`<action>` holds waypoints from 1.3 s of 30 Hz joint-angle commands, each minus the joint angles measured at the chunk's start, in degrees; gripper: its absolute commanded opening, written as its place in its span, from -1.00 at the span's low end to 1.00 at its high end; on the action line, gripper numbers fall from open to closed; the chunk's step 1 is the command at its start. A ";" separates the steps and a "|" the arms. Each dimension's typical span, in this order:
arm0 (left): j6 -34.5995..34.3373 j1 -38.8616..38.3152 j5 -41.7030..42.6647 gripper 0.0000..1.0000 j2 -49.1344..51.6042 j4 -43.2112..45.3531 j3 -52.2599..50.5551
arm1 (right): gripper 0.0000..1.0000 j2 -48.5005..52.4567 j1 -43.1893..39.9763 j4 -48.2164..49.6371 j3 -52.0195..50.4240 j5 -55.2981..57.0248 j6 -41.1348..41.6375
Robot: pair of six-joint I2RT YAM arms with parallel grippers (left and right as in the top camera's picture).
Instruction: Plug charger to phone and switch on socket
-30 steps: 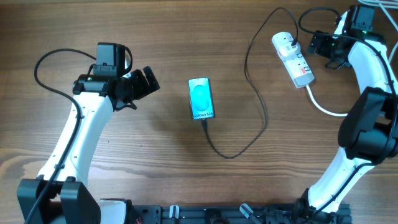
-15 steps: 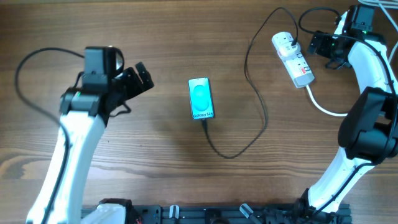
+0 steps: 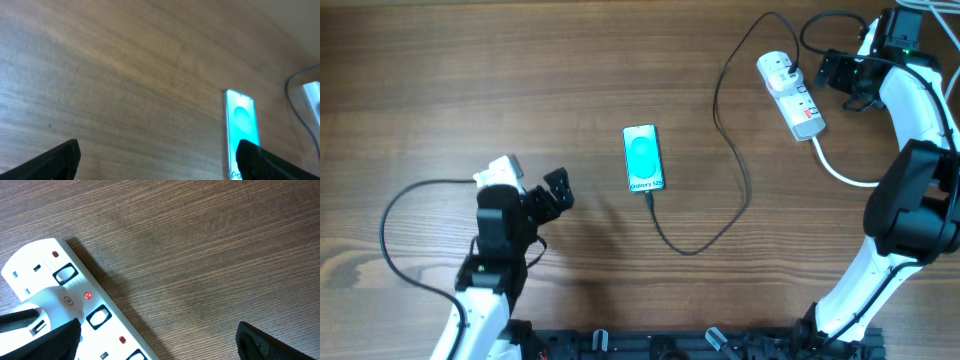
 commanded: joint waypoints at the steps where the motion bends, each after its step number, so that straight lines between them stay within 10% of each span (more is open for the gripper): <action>1: -1.84 -0.11 0.94 1.00 -3.41 3.08 -5.68 | 1.00 -0.76 -0.02 0.15 0.00 0.98 -1.05; 18: -1.11 -0.11 -3.21 1.00 -28.79 -6.75 -16.31 | 0.99 -0.76 -0.04 0.15 0.00 0.98 -1.03; 39: 20.22 -0.11 -2.14 1.00 -54.49 -7.02 -16.31 | 0.99 -0.76 -0.02 0.15 0.00 0.98 -1.05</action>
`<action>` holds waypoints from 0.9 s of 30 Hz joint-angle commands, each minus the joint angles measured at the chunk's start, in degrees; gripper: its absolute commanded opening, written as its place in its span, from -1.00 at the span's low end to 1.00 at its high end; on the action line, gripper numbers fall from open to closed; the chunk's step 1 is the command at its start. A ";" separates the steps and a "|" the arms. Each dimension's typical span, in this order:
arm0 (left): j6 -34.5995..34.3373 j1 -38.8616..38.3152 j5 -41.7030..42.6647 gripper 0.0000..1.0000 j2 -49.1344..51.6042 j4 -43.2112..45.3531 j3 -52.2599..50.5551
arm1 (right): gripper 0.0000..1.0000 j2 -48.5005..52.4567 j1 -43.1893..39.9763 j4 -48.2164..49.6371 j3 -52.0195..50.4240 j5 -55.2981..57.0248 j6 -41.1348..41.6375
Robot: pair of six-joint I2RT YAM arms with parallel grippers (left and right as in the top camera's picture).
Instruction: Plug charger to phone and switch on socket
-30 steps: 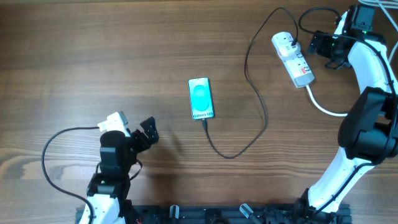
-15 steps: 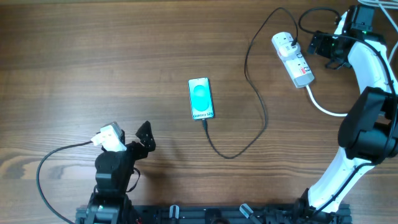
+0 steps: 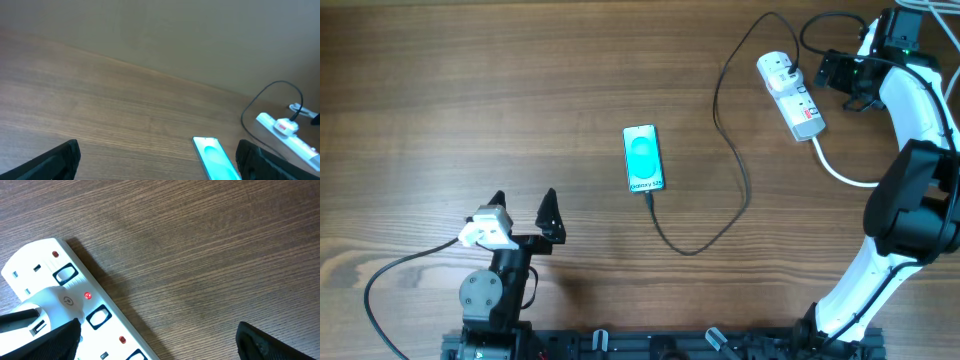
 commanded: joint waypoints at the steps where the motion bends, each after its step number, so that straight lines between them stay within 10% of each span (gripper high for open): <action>1: 6.82 -0.11 -0.24 1.00 -0.63 -0.39 -0.22 | 1.00 -0.76 -0.02 0.13 0.02 0.98 -1.03; 27: 10.82 -0.11 -1.01 1.00 -0.61 -0.22 -0.22 | 0.99 -0.76 -0.02 0.13 0.02 0.98 -1.05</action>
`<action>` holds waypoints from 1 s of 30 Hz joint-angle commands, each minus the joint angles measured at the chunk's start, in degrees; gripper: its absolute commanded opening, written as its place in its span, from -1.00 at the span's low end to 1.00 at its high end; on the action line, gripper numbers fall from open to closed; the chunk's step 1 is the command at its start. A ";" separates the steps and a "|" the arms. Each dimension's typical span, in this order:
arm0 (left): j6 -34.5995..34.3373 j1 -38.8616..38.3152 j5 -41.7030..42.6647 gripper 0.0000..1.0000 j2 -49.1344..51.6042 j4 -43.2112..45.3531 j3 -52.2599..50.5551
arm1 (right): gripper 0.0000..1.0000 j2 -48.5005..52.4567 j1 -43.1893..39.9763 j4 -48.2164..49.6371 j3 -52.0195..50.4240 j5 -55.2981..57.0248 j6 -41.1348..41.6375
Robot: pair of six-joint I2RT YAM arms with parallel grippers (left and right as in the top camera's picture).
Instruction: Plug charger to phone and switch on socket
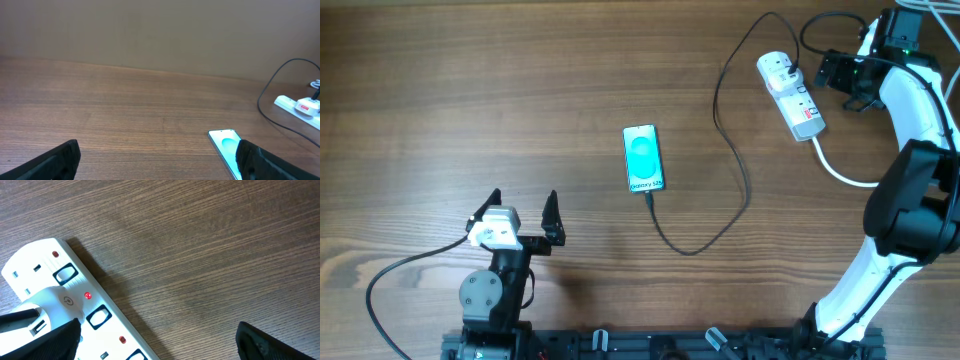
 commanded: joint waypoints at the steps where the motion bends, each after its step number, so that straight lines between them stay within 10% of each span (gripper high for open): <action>1: 1.09 -0.11 -0.72 1.00 -0.61 -0.24 -0.22 | 1.00 -0.74 -0.04 0.13 0.02 1.01 -1.03; 30: 1.09 -0.11 -0.72 1.00 -0.61 -0.24 -0.22 | 1.00 -39.98 5.70 -0.55 -6.32 9.35 -2.89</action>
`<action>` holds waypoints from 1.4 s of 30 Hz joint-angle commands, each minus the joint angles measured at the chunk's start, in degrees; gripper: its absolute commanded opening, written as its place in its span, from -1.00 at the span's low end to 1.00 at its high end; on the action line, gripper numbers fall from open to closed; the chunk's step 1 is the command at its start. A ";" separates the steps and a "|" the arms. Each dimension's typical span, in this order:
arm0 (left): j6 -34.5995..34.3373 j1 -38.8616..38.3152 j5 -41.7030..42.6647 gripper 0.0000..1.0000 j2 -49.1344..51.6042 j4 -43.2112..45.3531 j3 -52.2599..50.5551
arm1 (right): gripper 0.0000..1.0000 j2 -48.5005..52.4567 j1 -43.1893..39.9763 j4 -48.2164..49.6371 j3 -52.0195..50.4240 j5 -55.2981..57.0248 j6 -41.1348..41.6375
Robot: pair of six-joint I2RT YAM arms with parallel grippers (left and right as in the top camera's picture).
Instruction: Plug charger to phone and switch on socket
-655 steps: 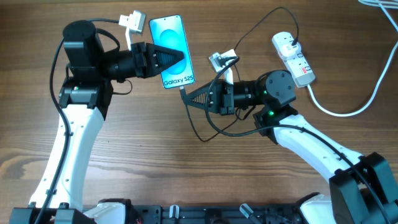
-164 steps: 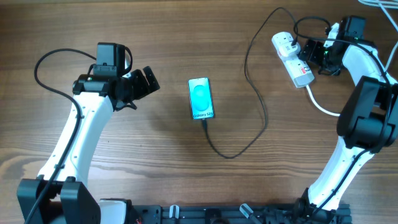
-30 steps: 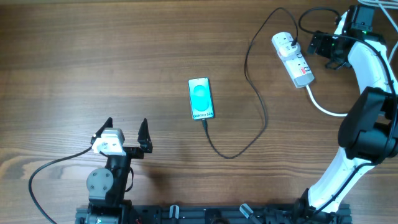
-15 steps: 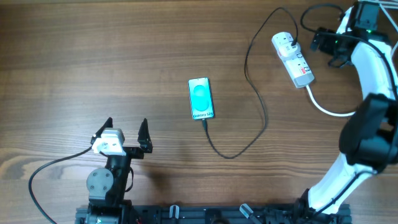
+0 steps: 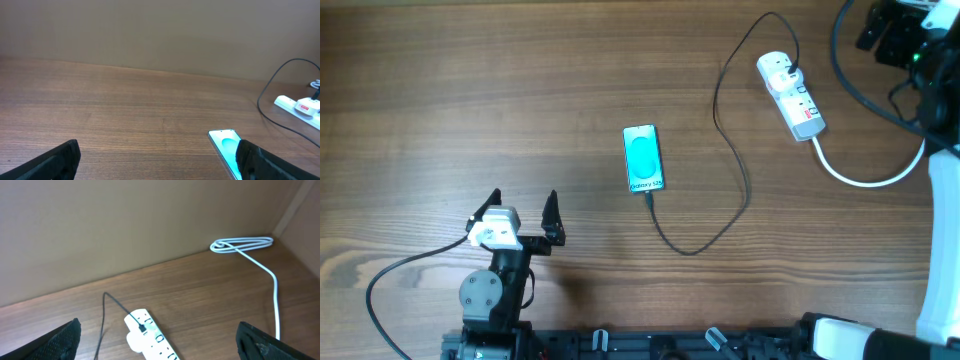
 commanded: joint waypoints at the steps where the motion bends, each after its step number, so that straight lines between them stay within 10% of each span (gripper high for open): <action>1: 1.09 -0.11 -0.72 1.00 -0.61 -0.22 -0.22 | 0.99 -2.54 2.78 -1.70 -3.56 6.93 -5.01; 20: 1.09 -0.11 -0.72 1.00 -0.61 -0.22 -0.22 | 0.99 -21.97 4.33 37.35 -72.37 -11.15 -8.24; 42: 1.09 -0.11 -0.72 1.00 -0.61 -0.22 -0.22 | 0.99 -41.72 4.39 47.19 -90.79 -20.70 -8.44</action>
